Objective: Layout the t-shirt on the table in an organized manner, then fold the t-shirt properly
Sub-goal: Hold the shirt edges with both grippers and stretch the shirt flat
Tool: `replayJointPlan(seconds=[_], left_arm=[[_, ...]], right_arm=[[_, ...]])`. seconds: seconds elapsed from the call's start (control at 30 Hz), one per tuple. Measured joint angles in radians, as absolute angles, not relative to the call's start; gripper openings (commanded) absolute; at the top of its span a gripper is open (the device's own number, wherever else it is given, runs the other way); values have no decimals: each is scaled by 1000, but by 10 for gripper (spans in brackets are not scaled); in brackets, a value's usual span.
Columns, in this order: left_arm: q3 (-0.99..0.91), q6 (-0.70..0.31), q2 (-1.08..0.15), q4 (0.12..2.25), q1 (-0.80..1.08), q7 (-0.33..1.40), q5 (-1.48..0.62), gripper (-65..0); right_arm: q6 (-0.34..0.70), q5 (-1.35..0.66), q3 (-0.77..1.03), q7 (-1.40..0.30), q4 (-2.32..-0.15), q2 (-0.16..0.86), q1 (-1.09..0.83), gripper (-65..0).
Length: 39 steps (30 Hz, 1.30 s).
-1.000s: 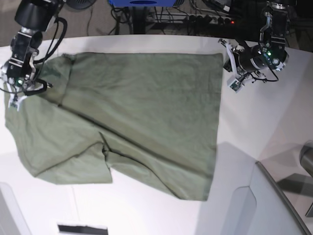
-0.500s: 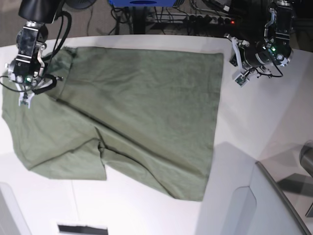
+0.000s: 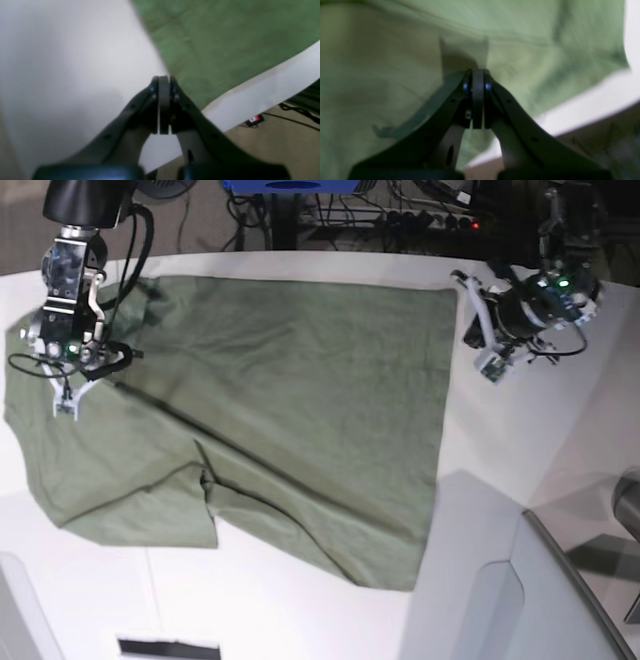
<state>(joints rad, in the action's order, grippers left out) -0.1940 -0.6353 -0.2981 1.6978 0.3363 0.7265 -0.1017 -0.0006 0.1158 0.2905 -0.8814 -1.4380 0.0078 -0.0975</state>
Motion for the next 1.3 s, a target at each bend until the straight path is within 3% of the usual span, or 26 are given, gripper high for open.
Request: replayJointPlan(seconds=[0.3, 0.8, 1.03, 1.3], left_arm=[[-134, -635, -271, 1520, 290, 724, -105, -650], [-144, -636, -342, 1532, 381, 709, -112, -650], [-145, -636, -323, 1697, 390, 715, -121, -650], [-134, -636, -244, 1549, 260, 763, -109, -650]], right_arm=[[-1, 126, 297, -864, -1438, -17, -97, -650], [-1, 126, 297, -865, -1518, -17, -101, -650], [-1, 126, 297, -864, -1517, -17, -101, -650], [-1, 126, 296, -867, -1516, -19, -101, -650]])
